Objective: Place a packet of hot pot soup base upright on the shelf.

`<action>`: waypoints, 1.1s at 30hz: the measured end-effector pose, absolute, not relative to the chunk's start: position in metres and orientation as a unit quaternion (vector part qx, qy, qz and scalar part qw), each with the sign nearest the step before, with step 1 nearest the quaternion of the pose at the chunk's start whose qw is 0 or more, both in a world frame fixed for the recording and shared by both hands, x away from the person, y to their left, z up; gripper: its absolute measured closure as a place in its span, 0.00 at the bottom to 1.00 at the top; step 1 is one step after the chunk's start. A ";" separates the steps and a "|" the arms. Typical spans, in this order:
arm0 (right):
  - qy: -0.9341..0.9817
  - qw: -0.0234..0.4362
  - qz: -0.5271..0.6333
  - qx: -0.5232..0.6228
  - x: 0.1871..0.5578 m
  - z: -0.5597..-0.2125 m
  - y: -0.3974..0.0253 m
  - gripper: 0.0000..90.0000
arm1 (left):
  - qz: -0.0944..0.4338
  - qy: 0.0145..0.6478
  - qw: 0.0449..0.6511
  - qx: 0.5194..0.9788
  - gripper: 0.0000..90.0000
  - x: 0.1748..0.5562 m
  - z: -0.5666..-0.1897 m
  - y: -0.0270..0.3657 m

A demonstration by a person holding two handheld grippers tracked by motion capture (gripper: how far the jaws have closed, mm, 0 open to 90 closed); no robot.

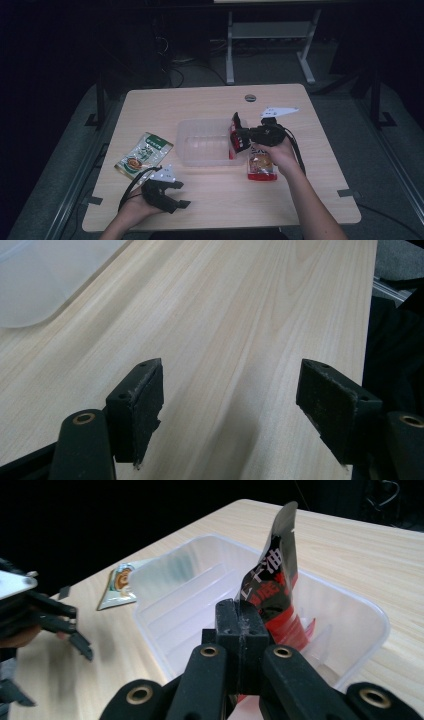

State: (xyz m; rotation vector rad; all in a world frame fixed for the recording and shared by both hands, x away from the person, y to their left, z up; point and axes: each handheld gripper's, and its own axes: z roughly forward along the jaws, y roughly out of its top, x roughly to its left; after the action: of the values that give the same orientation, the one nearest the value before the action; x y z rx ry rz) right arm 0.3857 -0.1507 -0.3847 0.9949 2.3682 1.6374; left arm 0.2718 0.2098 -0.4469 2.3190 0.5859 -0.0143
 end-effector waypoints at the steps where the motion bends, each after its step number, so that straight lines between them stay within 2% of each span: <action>1: 0.777 0.048 0.535 0.328 0.387 -0.386 -0.150 1.00 | -0.005 0.227 0.366 0.902 0.30 0.271 -0.447 0.210; 8: 0.776 0.050 0.530 0.339 0.391 -0.391 -0.150 0.96 | -0.005 0.231 0.365 0.902 0.30 0.272 -0.447 0.210; 16: 0.780 0.039 0.528 0.334 0.388 -0.389 -0.153 0.99 | -0.004 0.227 0.361 0.904 0.30 0.271 -0.447 0.209; 19: 0.779 0.051 0.527 0.337 0.387 -0.387 -0.152 0.90 | -0.005 0.228 0.361 0.904 0.30 0.271 -0.448 0.210; 23: 0.773 0.054 0.532 0.341 0.386 -0.385 -0.156 0.72 | -0.006 0.229 0.362 0.904 0.30 0.272 -0.448 0.211; 24: 0.773 0.054 0.532 0.341 0.386 -0.385 -0.156 0.72 | -0.006 0.229 0.362 0.904 0.30 0.272 -0.448 0.211; 25: 0.778 0.059 0.525 0.341 0.384 -0.383 -0.156 0.62 | -0.005 0.229 0.361 0.904 0.30 0.272 -0.447 0.211; 28: 0.777 0.062 0.525 0.342 0.380 -0.378 -0.159 0.51 | -0.003 0.231 0.364 0.902 0.30 0.272 -0.447 0.212; 33: 0.784 0.071 0.518 0.335 0.371 -0.370 -0.163 0.40 | -0.002 0.232 0.365 0.902 0.30 0.272 -0.446 0.213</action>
State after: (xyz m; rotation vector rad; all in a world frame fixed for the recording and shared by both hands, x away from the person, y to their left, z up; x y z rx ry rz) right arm 0.3706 -0.1626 -0.3699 1.0063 2.3558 1.5584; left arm 0.2718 0.2128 -0.4462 2.3191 0.5957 -0.0047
